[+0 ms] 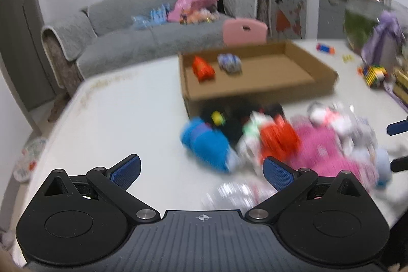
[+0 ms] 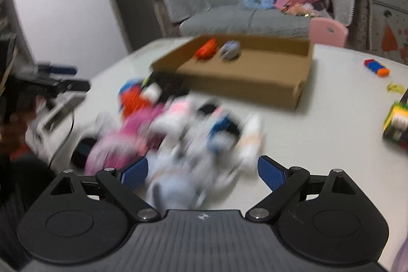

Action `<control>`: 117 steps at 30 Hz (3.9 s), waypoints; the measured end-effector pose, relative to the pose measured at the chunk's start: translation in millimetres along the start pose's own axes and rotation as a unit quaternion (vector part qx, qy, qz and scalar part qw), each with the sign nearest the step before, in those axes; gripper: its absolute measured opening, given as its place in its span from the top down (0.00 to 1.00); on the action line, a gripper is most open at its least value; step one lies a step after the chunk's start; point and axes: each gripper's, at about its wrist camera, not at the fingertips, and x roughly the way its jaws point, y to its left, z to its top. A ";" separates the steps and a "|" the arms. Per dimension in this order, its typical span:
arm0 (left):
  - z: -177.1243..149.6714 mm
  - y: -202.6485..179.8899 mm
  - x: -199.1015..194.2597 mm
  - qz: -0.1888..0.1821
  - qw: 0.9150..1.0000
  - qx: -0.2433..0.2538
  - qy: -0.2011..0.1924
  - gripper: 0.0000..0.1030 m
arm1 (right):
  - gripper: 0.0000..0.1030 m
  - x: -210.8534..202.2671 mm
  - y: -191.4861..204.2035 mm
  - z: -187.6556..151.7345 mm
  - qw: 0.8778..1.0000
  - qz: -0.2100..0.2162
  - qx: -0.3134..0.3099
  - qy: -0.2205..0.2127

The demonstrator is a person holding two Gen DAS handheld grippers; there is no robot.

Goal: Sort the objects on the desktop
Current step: 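Grasp the black sock with the left tool while the right tool grasps a light-blue sock, then carry the black sock and light-blue sock over the tray with both tools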

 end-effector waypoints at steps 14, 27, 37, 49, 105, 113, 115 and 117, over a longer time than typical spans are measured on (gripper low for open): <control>-47.7 -35.0 30.6 -0.019 0.996 0.000 0.085 0.01 | 0.19 43.7 10.6 4.9 0.999 0.016 -0.024 0.033; -57.1 -21.5 40.5 -0.034 0.995 -0.048 0.077 0.00 | 0.51 27.1 6.3 -22.7 0.999 0.025 0.006 0.023; -48.4 -19.8 31.7 -0.057 0.995 -0.030 0.081 0.42 | 0.53 15.6 3.8 -21.6 0.999 0.039 0.023 0.023; -46.6 -26.9 26.2 -0.065 0.994 -0.016 0.091 0.50 | 0.53 2.0 -8.1 -20.9 0.997 0.046 0.055 0.014; 167.3 -32.2 159.3 -0.023 1.000 0.010 0.017 0.49 | 0.53 66.5 -101.8 157.8 0.992 0.017 0.109 -0.053; 170.6 -29.9 176.8 -0.030 0.999 0.013 0.028 0.49 | 0.53 87.3 -104.2 171.5 0.993 0.010 0.109 -0.041; 172.9 -30.2 182.8 -0.029 0.999 0.013 0.033 0.49 | 0.53 92.9 -107.4 174.0 0.993 0.005 0.112 -0.039; 173.2 -29.6 188.7 -0.030 0.999 0.013 0.039 0.49 | 0.53 99.2 -110.0 175.5 0.993 -0.001 0.115 -0.035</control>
